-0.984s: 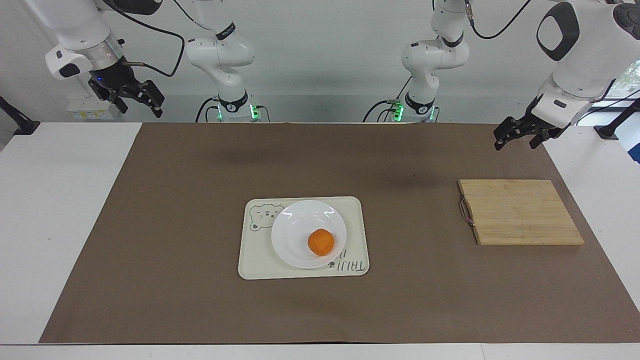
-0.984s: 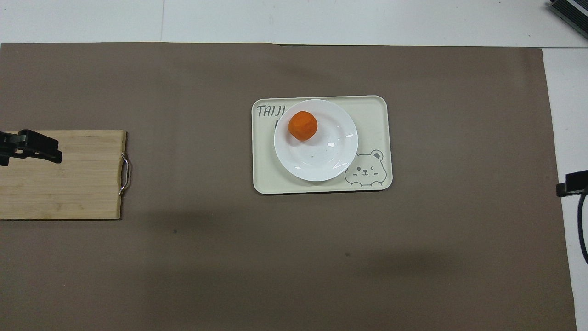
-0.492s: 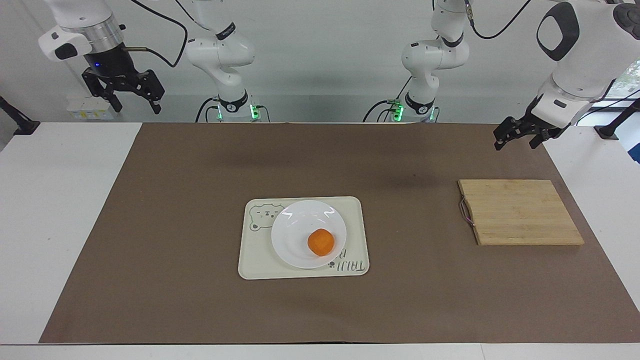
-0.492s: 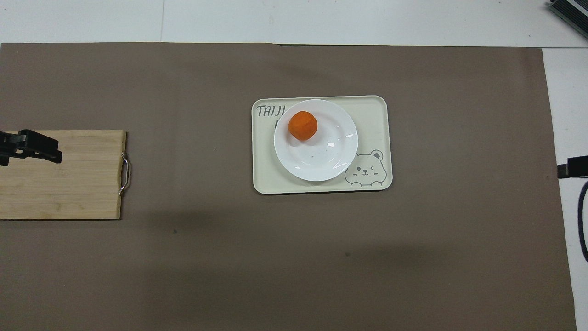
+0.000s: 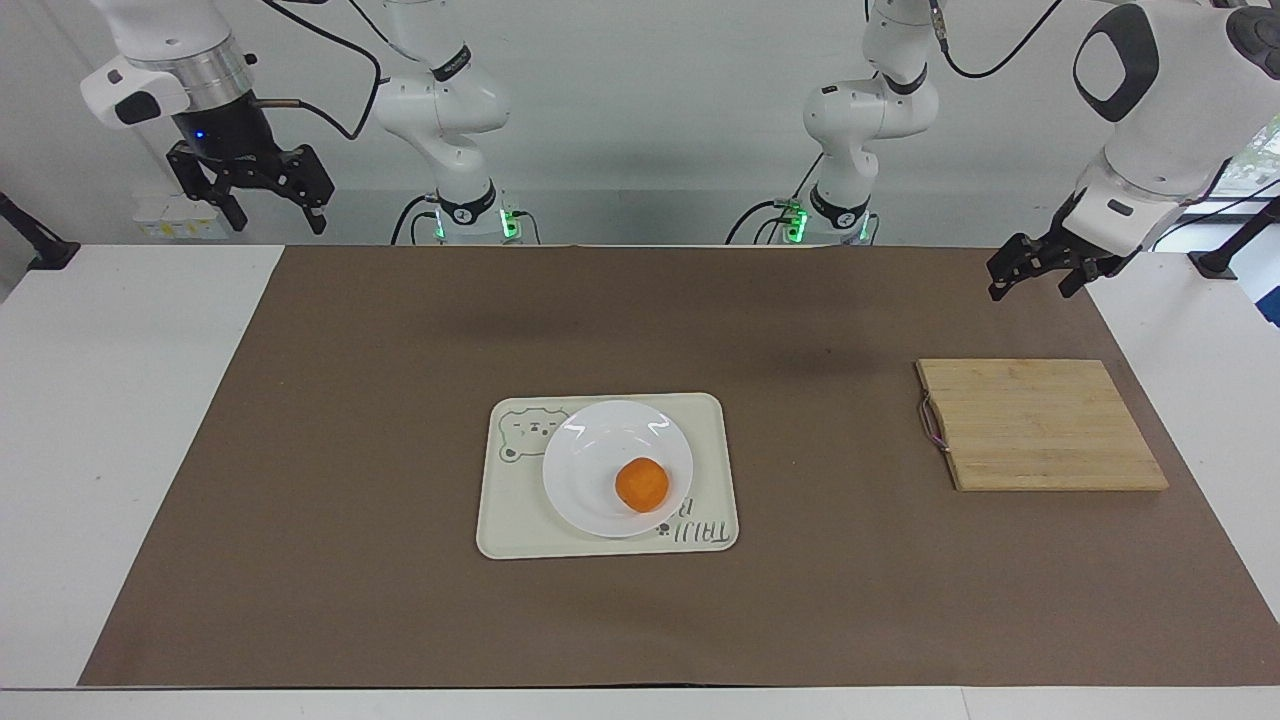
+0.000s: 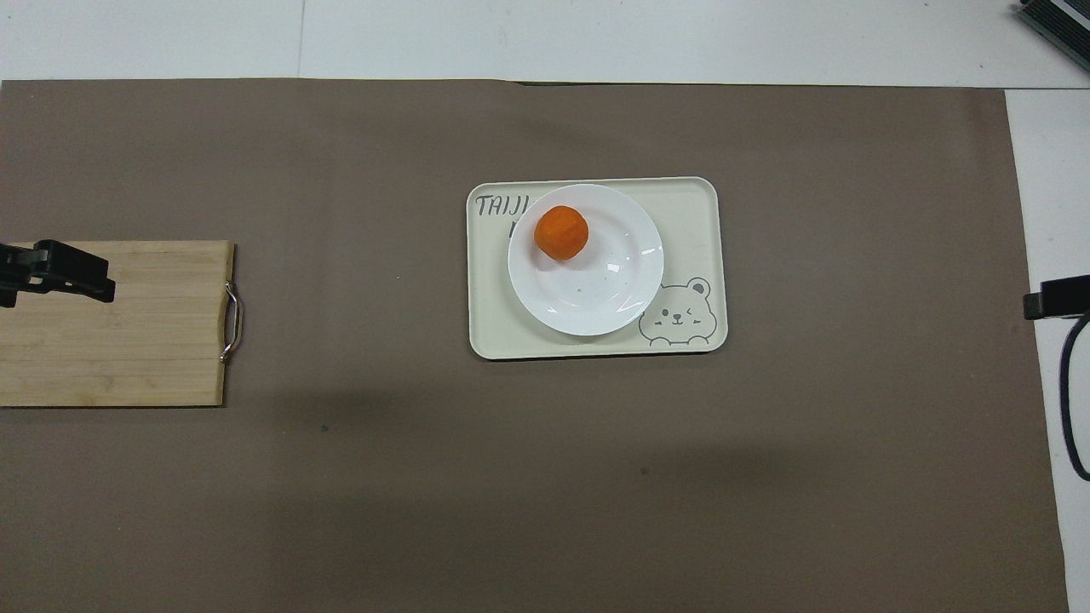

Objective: Place orange and plate with both arms

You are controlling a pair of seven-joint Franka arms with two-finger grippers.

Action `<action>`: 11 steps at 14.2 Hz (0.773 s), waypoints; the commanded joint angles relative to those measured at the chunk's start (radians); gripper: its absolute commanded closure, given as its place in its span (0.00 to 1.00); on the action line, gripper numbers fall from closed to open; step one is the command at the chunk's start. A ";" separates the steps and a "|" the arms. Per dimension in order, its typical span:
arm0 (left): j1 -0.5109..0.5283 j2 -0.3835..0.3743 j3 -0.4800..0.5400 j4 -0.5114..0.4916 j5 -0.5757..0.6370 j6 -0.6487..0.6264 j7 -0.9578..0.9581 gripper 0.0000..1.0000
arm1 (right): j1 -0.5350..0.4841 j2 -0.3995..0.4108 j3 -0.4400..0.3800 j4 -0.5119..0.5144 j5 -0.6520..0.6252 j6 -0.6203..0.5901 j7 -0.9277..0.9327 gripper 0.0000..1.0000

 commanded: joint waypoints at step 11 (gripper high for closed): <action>0.008 -0.002 -0.003 0.014 0.004 -0.018 0.008 0.00 | -0.005 -0.001 0.002 -0.011 0.014 -0.004 -0.006 0.00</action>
